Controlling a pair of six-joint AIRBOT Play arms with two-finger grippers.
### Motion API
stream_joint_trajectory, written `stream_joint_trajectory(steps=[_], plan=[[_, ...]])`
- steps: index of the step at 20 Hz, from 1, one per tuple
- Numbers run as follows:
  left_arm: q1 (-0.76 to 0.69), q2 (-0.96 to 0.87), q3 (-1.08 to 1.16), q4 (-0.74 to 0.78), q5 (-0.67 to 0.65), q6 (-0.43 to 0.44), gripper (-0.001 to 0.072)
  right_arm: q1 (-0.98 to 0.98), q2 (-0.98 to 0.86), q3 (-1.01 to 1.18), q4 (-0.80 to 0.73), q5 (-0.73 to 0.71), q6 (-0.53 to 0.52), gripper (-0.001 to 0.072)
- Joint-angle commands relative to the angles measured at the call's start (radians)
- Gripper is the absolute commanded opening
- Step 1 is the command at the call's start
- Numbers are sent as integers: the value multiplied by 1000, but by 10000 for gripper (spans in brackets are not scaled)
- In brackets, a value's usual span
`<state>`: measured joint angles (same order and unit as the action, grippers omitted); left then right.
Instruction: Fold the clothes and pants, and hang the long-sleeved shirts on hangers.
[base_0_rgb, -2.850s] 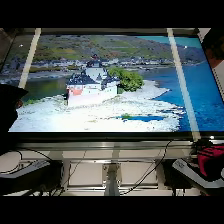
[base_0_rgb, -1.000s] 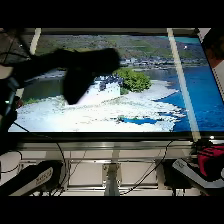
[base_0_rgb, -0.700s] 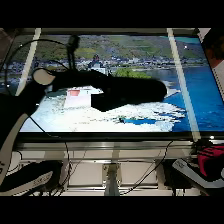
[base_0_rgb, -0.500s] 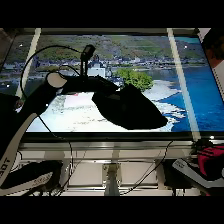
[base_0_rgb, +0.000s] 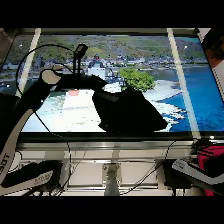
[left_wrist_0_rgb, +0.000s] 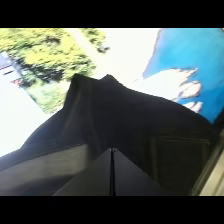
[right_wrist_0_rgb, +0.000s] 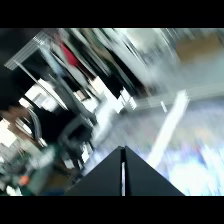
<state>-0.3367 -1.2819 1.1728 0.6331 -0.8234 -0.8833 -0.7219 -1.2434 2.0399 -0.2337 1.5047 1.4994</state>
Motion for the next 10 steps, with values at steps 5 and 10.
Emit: stream_joint_trajectory(steps=[5,10], plan=[[143,1,-14,522,-124,-446,4,494,-240,-96,-541,155,2,22],[170,1,-125,503,-165,-440,4,637,-484,-96,-579,179,-10,34]])
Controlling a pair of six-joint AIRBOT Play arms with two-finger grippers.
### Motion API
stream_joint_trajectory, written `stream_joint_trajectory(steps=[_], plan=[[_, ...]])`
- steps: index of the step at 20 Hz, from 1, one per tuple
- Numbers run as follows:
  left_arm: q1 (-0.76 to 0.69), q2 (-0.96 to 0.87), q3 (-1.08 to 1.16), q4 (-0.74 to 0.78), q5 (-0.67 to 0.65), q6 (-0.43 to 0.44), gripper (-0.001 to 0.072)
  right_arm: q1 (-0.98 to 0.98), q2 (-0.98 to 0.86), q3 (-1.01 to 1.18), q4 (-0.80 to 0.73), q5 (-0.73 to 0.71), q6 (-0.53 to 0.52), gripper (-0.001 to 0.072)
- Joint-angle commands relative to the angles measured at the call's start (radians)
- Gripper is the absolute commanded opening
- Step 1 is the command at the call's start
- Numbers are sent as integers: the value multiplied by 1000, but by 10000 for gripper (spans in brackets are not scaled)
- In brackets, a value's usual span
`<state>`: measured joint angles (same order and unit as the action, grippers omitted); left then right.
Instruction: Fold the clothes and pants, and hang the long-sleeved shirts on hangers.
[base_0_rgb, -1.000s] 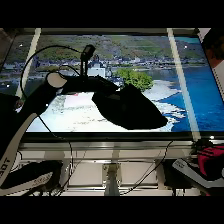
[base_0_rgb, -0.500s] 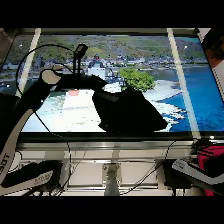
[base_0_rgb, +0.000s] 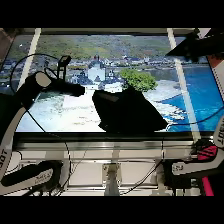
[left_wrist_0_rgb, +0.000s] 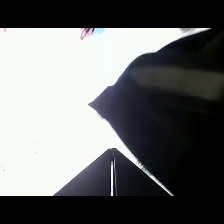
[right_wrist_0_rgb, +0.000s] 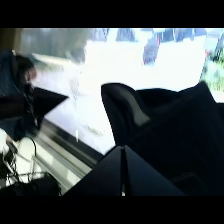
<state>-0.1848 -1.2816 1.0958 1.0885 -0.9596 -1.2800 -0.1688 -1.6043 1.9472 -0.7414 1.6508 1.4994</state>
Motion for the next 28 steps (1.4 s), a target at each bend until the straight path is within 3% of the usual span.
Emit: stream_joint_trajectory(steps=[1,2,3,7,11,14,21,24,28], plan=[[19,1,-49,42,-28,-43,3,91,-162,-4,-77,44,-39,115],[19,5,-48,8,-17,-31,4,97,-200,-4,-79,43,-56,273],[19,14,-48,-47,3,5,4,103,-230,-4,-79,32,-62,339],[19,63,-48,-274,47,143,4,149,-319,-18,-85,-24,-246,340],[18,87,-48,-340,45,143,4,225,-382,-26,-157,-47,-403,342],[17,89,-48,-388,32,143,4,266,-418,-26,-257,-77,-423,350],[17,89,-48,-402,19,143,4,278,-426,-26,-288,-148,-506,354],[16,89,-48,-402,5,143,4,280,-426,-26,-330,-160,-550,519],[17,89,-48,-402,5,143,4,315,-436,-26,-328,-145,-548,518]])
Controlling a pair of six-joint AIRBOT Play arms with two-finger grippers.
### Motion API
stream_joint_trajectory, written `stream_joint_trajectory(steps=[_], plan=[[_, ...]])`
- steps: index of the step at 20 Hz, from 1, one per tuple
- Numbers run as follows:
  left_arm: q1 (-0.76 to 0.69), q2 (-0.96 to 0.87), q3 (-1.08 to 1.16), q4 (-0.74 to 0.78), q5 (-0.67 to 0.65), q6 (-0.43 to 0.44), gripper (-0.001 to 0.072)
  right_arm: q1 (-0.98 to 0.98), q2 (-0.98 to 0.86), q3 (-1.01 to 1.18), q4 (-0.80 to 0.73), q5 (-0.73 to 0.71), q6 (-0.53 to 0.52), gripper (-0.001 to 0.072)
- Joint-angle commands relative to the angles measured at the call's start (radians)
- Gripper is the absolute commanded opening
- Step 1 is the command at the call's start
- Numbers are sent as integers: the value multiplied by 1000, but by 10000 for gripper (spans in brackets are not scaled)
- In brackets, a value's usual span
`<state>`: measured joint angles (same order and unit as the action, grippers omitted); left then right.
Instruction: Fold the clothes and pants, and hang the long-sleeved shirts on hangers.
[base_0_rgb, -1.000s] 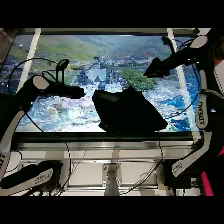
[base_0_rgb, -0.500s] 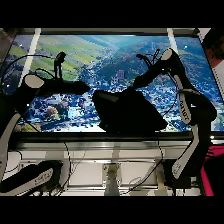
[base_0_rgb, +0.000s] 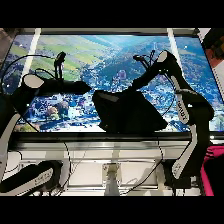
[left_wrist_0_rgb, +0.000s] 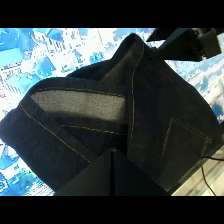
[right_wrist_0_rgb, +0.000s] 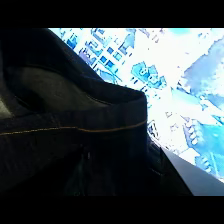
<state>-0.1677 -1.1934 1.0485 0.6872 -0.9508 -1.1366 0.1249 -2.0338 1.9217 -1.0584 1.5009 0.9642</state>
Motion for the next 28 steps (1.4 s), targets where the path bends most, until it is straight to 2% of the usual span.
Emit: stream_joint_trajectory(steps=[1,2,3,5,7,10,12,16,17,20,23,28], plan=[[0,0,0,-1,-3,0,4,39,-12,0,-10,6,-13,516],[2,0,0,0,-3,0,4,56,-16,0,-10,6,-12,479],[6,0,0,0,-3,0,4,72,-18,0,-10,7,-12,380],[23,0,0,0,9,1,4,95,-18,0,-11,14,-10,29],[63,0,0,0,51,0,5,100,-17,9,-10,49,-3,22],[148,0,0,0,109,0,5,78,-17,94,-11,-64,127,20],[195,0,0,0,121,0,5,41,-17,181,-11,-200,212,18],[238,0,0,0,122,0,5,-96,37,203,53,-560,537,16],[238,0,0,0,122,0,5,-130,56,201,98,-636,574,16],[238,0,0,0,125,1,5,-177,130,199,145,-768,554,16],[238,0,0,0,173,0,5,-165,207,199,156,-738,433,16],[238,0,0,0,306,0,6,-33,231,137,181,-365,407,17]])
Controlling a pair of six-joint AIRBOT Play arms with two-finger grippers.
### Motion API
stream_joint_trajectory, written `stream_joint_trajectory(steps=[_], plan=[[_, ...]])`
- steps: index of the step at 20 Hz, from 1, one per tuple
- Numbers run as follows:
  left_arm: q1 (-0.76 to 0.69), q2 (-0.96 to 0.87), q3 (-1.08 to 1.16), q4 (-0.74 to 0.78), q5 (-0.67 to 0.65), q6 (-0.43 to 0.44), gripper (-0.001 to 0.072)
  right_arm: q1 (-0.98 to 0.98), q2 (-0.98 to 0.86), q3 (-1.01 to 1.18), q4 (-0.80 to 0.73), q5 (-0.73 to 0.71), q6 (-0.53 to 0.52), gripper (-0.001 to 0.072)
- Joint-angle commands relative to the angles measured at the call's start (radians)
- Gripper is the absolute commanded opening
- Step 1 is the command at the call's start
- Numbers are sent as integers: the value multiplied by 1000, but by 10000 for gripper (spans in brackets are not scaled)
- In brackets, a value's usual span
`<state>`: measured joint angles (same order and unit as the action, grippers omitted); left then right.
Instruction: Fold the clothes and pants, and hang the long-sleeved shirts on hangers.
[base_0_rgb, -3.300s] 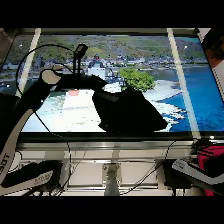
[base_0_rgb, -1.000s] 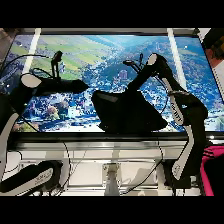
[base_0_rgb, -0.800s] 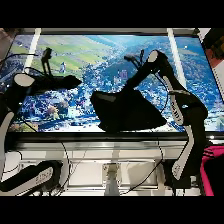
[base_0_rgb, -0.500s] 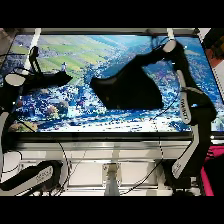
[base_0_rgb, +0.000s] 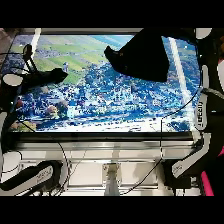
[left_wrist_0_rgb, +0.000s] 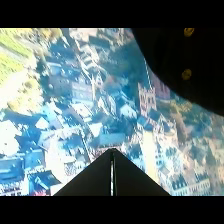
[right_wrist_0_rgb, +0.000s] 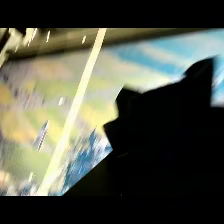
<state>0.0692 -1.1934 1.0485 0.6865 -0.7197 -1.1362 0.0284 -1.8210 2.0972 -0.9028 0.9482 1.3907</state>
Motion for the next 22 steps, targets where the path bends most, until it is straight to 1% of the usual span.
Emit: stream_joint_trajectory(steps=[1,4,5,6,7,8,9,10,12,14,15,16,17,18,21,22], plan=[[1,0,0,0,91,0,6,111,18,-76,34,258,-20,17],[1,0,0,0,141,-1,6,299,-17,-131,33,474,-20,19],[1,0,0,0,154,0,6,369,-35,-130,31,513,-20,20],[1,0,0,0,163,0,6,430,-46,-130,31,517,-18,26],[1,0,0,0,164,-1,7,481,-51,-130,24,500,-18,84],[1,0,0,1,164,-1,7,526,-51,-128,-8,488,-18,310],[1,0,0,1,163,-1,8,552,-51,-119,-45,484,-17,507],[1,0,0,1,162,-1,9,565,-51,-104,-80,483,-15,524],[1,0,0,1,162,-1,19,554,-48,-70,-119,489,6,524],[1,0,0,1,152,0,19,510,-40,-47,-122,502,6,521],[1,0,0,1,139,0,18,479,-31,-45,-124,507,5,452],[2,0,0,8,113,-1,16,445,-21,-45,-127,514,2,291],[2,0,0,23,83,0,8,408,-13,-45,-138,525,2,110],[2,-1,0,38,37,0,8,365,-5,-45,-162,537,0,26],[-1,-1,-7,94,-129,0,5,227,4,-45,-227,562,6,20],[-4,4,-31,99,-158,-2,4,175,6,-52,-225,557,7,19]])
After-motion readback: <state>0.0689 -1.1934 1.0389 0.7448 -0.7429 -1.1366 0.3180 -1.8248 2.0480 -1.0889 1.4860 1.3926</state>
